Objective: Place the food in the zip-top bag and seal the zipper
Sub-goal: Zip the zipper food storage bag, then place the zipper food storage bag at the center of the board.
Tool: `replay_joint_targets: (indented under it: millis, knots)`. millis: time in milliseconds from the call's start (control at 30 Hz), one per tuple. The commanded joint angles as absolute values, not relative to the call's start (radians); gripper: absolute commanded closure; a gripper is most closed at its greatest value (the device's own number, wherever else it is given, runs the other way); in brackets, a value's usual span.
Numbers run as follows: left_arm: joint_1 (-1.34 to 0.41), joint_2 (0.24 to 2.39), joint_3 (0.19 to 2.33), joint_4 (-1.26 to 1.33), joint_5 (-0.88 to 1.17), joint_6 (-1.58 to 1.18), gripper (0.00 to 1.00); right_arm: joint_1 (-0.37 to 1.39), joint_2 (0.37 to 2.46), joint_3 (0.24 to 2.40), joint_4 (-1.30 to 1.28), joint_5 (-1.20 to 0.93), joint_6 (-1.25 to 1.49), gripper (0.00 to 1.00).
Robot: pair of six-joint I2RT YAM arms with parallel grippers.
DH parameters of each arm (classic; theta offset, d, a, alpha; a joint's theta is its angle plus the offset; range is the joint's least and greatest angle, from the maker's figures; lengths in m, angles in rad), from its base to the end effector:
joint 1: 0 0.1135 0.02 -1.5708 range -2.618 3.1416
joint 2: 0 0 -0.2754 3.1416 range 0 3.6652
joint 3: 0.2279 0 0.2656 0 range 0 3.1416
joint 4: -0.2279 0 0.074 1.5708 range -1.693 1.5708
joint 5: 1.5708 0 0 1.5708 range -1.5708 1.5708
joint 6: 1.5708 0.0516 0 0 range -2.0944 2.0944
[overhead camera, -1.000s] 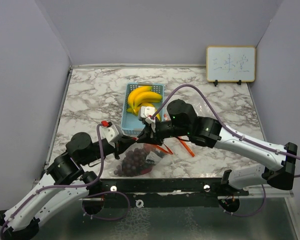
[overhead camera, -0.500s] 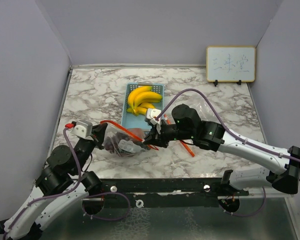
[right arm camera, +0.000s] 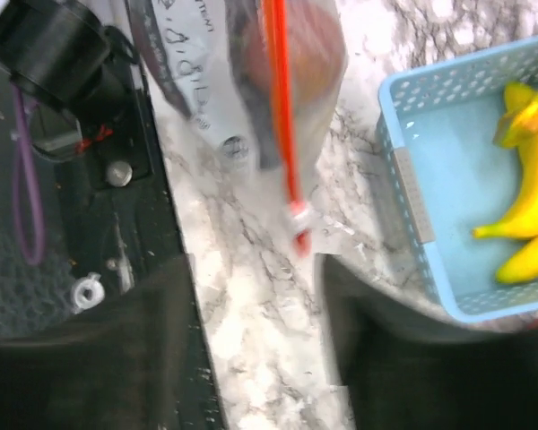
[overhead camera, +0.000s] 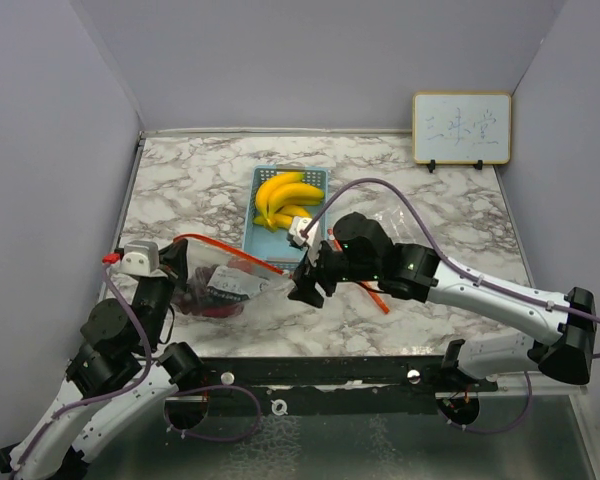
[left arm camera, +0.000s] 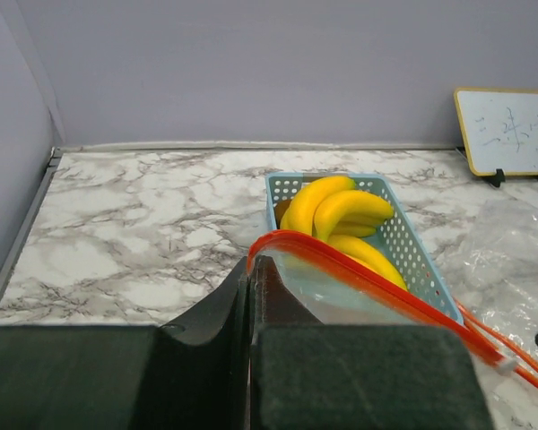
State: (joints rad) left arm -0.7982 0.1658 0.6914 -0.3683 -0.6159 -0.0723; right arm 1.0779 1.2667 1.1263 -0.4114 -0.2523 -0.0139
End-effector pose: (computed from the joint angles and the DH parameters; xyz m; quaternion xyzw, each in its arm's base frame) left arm 0.0610 -0.0198 0.3589 0.0042 0.6603 -0.1271 0.7401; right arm 0.1342 0.2772 0.3345 -0.5021 0.7083 0.3401 0.3613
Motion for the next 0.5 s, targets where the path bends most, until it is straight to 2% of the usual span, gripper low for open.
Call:
replay_joint_targets:
  millis: [0,33,67,233,367,400,467]
  knots:
    - [-0.789,0.176,0.701,-0.218,-0.686,-0.053,1.00,1.074,1.277,1.179,-0.383,-0.062,0.061,0.15]
    - [-0.789,0.182,0.699,-0.202,-0.700,-0.051,1.00,1.074,1.282,1.205,-0.378,0.000,0.090,0.03]
    - [-0.789,0.186,0.697,-0.186,-0.721,-0.049,1.00,1.074,1.290,1.228,-0.383,0.057,0.118,0.00]
    - [-0.790,0.184,0.660,-0.069,-0.875,-0.050,1.00,1.035,1.343,1.297,-0.458,0.335,0.214,0.00]
    - [-0.789,0.215,0.657,-0.119,-1.027,-0.134,1.00,0.875,1.372,1.263,-0.558,0.372,0.336,0.00]
    - [-0.789,0.223,0.660,-0.142,-1.036,-0.160,0.96,0.841,1.372,1.237,-0.564,0.387,0.357,0.00]
    - [-0.789,0.240,0.676,-0.196,-1.018,-0.201,0.53,0.781,1.379,1.198,-0.588,0.400,0.387,0.00]
